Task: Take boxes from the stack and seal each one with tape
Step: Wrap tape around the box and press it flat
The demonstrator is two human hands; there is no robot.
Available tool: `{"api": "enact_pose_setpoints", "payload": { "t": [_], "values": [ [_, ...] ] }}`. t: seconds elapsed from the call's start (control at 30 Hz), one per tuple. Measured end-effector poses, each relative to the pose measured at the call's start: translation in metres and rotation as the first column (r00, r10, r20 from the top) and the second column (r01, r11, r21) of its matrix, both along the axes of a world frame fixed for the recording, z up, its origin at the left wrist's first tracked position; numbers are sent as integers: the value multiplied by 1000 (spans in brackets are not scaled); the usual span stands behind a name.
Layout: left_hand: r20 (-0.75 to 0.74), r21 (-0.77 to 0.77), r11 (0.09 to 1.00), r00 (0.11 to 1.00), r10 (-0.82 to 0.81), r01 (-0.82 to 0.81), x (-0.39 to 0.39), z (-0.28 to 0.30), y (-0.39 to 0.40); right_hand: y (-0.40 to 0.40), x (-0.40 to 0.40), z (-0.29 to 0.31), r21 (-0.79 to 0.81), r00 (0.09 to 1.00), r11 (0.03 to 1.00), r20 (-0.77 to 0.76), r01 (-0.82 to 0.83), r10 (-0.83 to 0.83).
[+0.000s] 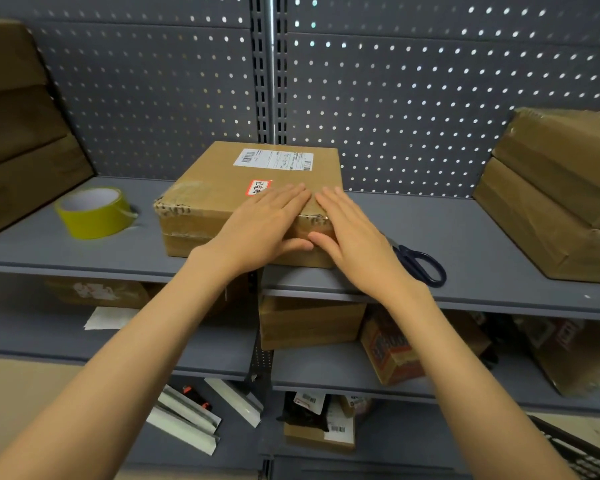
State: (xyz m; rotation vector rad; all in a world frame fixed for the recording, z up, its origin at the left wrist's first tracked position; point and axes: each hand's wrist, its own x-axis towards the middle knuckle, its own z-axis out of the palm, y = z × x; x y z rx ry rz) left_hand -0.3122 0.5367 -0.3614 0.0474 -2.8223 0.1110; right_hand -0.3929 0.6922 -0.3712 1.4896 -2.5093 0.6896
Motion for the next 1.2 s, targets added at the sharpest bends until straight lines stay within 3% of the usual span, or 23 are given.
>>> {"api": "enact_pose_setpoints", "payload": {
  "t": [0.07, 0.17, 0.27, 0.37, 0.43, 0.5, 0.57, 0.63, 0.93, 1.2],
  "values": [
    [13, 55, 998, 1000, 3, -4, 5, 6, -1, 4, 3, 1, -154, 966, 988, 259, 22, 19],
    [-168, 238, 968, 979, 117, -75, 19, 10, -9, 5, 8, 2, -359, 856, 913, 516, 195, 20],
    [-370, 301, 920, 858, 355, -251, 32, 4, -29, -3, 9, 4, -435, 700, 817, 712, 378, 55],
    [-422, 513, 798, 717, 555, -316, 45, -5, -48, -13, 11, 3, -424, 552, 763, 827, 487, 107],
    [-345, 751, 619, 661, 666, -231, 53, -8, -54, -20, 14, 1, -393, 517, 752, 852, 529, 81],
    [-185, 930, 346, 653, 735, -126, 56, -8, -60, -28, 15, -3, -364, 494, 740, 868, 566, 48],
    [-48, 992, 116, 689, 723, -53, 56, -10, -65, -35, 17, -9, -348, 471, 727, 881, 591, 39],
    [7, 1000, 11, 730, 683, -19, 57, -12, -67, -39, 19, -12, -354, 456, 713, 888, 605, 54],
    [-6, 998, -42, 737, 676, 47, 53, -12, -67, -46, 25, -13, -363, 386, 627, 917, 689, 107],
    [-51, 995, -25, 733, 678, 93, 55, -1, -63, -42, 34, 12, -440, 434, 525, 889, 729, 145]
  ]
}}
